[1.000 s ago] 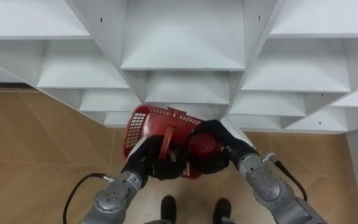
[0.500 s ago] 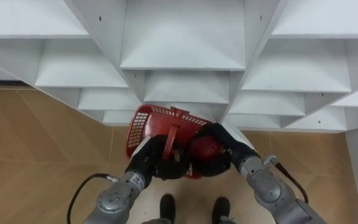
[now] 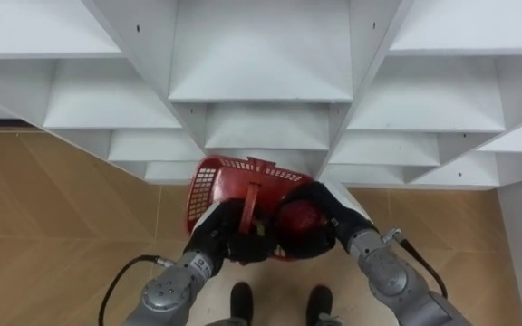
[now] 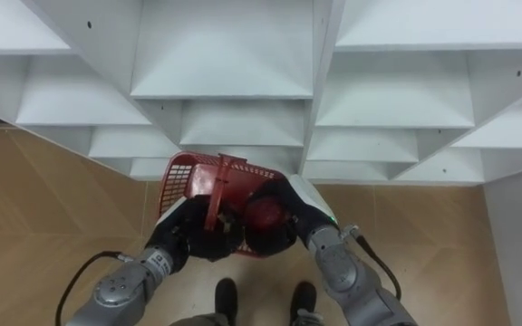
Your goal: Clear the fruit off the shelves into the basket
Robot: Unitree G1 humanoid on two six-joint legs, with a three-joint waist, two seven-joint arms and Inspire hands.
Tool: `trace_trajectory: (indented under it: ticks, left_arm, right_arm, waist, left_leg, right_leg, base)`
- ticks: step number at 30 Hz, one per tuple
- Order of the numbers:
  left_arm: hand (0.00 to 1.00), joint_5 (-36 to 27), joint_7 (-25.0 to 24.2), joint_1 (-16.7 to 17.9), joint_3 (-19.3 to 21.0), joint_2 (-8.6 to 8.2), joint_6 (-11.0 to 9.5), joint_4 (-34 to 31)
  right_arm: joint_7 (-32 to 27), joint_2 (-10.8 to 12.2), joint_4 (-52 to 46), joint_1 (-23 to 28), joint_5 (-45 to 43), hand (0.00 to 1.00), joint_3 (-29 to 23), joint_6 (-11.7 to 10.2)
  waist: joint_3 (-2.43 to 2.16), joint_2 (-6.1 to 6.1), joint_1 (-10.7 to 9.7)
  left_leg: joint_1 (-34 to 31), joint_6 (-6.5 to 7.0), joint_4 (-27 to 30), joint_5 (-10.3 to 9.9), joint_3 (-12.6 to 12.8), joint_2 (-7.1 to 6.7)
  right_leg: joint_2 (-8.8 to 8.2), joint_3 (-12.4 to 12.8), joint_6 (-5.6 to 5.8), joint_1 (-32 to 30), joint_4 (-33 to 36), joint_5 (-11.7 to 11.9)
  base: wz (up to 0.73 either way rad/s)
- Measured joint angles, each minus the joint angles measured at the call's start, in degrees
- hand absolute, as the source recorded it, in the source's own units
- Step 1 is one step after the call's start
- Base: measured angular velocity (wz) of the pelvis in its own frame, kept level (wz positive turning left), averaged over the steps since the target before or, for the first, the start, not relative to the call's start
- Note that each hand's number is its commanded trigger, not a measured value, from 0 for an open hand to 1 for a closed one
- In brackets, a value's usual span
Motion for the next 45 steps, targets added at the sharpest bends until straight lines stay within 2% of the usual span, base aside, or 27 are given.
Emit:
trace_trajectory:
  ticks: [8,15,20,45]
  left_arm:
    - [1.0,-0.03,0.02,-0.03,0.04,0.34,-0.37,0.0]
    - [1.0,-0.02,-0.36,-0.05,-0.93,-0.13,-0.73,0.0]
    - [1.0,-0.02,-0.72,-0.06,-1.74,-0.17,-0.72,0.59]
    - [1.0,0.1,-0.85,-0.06,-1.72,-0.18,-0.75,0.57]
  right_arm:
    - [0.0,0.06,0.98,0.02,-0.12,0.0,0.04,0.02]
    - [0.14,1.55,1.35,-0.36,-0.14,0.0,0.3,-0.09]
    - [0.49,1.55,1.36,-0.68,-0.14,0.0,0.58,-0.91]
    - [0.45,1.44,2.12,-0.82,0.12,0.0,0.64,-1.17]
  waist:
    - [0.19,-0.29,0.01]
    - [0.21,-0.33,0.08]
    - [0.21,-0.33,0.04]
    - [0.19,-0.17,0.19]
  left_leg:
    - [0.0,0.0,0.0,0.0,0.0,0.0]
    - [0.0,0.0,0.0,0.0,0.0,0.01]
    - [0.02,0.0,0.0,0.0,0.0,0.03]
    - [0.03,0.0,-0.09,0.0,0.0,0.06]
  right_leg:
    - [0.01,-0.02,0.0,0.0,0.0,0.0]
    - [0.02,-0.16,0.0,0.03,-0.04,0.0]
    - [0.02,-0.22,0.0,0.06,-0.02,0.0]
    - [0.02,-0.24,-0.01,0.02,0.09,0.01]
  base:
    - [0.0]
    - [0.0]
    - [0.0]
    - [0.0]
